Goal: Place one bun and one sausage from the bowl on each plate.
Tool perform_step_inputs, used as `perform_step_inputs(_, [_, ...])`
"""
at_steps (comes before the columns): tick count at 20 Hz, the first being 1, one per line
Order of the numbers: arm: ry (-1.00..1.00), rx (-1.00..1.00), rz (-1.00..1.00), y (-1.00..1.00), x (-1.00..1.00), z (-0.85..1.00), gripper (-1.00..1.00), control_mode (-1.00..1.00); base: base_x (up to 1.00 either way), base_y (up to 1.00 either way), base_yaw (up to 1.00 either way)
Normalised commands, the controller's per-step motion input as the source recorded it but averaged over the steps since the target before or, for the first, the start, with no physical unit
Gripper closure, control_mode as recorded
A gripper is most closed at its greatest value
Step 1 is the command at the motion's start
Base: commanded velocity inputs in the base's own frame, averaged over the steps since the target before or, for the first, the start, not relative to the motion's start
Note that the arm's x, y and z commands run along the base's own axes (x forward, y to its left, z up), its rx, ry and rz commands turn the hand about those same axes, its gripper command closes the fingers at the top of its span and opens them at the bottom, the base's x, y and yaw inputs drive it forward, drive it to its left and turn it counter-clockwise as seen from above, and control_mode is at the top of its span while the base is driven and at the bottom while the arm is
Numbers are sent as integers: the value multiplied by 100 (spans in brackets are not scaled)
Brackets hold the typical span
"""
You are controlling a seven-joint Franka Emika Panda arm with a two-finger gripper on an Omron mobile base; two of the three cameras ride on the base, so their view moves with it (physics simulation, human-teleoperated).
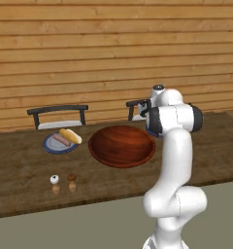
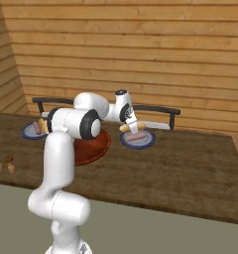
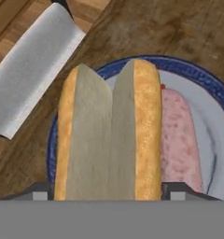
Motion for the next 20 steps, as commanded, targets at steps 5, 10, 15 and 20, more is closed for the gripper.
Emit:
perform_step_inputs(5, [0,0,6,-32,-35,0,-100,-100,0,0,0])
perform_step_inputs(10, [-6,1,1,-22,-27,10,-100,-100,0,0,0])
perform_step_inputs(15, [-34,5,0,-49,-98,79,-100,-100,0,0,0])
perform_step_inputs(20, [-47,0,0,-21,-100,92,-100,-100,0,0,0])
